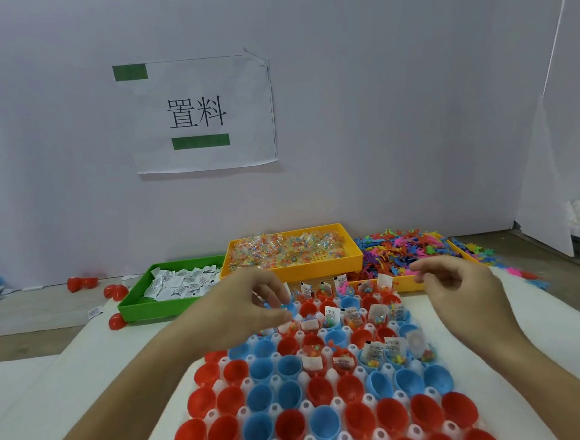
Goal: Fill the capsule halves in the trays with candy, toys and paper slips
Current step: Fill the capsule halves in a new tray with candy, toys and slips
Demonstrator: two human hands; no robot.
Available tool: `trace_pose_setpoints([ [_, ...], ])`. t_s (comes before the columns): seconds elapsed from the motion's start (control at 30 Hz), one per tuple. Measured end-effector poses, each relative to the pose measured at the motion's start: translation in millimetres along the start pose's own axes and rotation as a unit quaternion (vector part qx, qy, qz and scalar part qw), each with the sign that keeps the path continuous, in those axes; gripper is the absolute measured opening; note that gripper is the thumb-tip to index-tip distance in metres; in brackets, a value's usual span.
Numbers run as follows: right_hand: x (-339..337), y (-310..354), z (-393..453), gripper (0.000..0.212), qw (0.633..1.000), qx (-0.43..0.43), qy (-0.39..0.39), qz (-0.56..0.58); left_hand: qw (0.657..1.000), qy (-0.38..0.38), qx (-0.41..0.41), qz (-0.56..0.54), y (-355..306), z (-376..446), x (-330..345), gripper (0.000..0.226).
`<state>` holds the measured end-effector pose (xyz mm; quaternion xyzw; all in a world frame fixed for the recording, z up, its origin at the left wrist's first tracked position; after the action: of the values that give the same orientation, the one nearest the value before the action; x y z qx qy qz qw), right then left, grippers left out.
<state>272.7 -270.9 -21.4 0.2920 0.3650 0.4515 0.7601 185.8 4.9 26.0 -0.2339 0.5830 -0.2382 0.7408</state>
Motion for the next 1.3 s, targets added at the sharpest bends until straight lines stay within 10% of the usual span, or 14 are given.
trace_pose_setpoints([
  [0.33, 18.0, -23.5, 38.5, 0.016, 0.993, 0.025, 0.024, -0.116, 0.988, -0.128, -0.067, -0.048, 28.8, 9.3, -49.5, 0.008],
  [0.8, 69.5, -41.8, 95.6, 0.013, 0.940, 0.081, 0.130, -0.305, 0.991, -0.111, -0.065, -0.028, 27.5, 10.1, -42.9, 0.006],
  [1.03, 51.7, -21.7, 84.7, 0.009, 0.993, 0.074, 0.011, -0.096, 0.993, -0.105, -0.029, -0.040, 17.2, 7.7, -39.3, 0.006],
  [1.3, 35.2, 50.0, 8.2, 0.009, 0.971, 0.067, 0.142, 0.180, 0.992, -0.051, 0.048, -0.108, -19.1, -4.3, -4.8, 0.008],
])
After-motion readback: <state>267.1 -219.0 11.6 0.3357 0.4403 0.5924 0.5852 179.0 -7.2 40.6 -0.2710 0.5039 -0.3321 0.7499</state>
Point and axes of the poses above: each hand's wrist, its own z-axis towards the middle knuckle, its own x-axis out of the palm, y = z × x, the point moved 2 cm from there along z, towards the middle knuckle, and after that the axes turned 7 degrees about -y, right-handed, at the moved point
